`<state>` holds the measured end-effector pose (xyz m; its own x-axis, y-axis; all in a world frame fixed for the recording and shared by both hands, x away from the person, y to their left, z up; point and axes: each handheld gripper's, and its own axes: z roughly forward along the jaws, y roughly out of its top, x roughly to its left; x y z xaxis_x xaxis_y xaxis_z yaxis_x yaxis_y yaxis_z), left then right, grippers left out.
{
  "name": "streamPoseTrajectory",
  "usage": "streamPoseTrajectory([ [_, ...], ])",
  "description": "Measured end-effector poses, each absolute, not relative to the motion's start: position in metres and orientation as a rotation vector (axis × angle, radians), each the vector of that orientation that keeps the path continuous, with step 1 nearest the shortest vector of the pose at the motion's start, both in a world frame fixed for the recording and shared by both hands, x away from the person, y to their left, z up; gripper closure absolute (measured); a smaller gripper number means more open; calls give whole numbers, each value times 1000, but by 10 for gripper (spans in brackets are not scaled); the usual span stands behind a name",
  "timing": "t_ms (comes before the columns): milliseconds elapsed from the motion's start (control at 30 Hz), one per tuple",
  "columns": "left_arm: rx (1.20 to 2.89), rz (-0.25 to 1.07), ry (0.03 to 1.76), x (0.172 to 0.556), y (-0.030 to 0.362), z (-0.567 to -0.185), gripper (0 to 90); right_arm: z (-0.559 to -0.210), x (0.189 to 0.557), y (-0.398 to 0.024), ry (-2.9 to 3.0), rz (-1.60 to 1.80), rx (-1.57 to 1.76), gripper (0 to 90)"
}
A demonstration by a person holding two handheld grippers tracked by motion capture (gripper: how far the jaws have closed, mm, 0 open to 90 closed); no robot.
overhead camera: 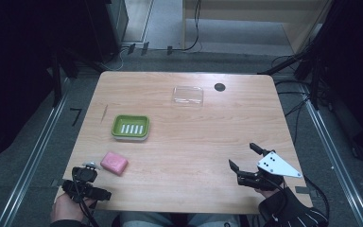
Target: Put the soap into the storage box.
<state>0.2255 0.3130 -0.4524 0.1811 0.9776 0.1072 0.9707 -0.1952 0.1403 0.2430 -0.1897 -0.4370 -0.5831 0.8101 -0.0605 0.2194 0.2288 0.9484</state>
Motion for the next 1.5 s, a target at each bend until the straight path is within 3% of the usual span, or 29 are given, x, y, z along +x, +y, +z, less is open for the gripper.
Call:
streamPoseTrajectory([
  [333, 2437, 277, 1949, 231, 308, -452, 31, -437, 242, -190, 1965, 1341, 934, 136],
  [933, 2347, 289, 1927, 251, 313, -440, 3, -438, 243, -189, 1979, 1327, 934, 136],
  [1500, 2369, 250, 1903, 270, 309, -443, 0, -438, 244, -187, 1992, 1320, 931, 136],
])
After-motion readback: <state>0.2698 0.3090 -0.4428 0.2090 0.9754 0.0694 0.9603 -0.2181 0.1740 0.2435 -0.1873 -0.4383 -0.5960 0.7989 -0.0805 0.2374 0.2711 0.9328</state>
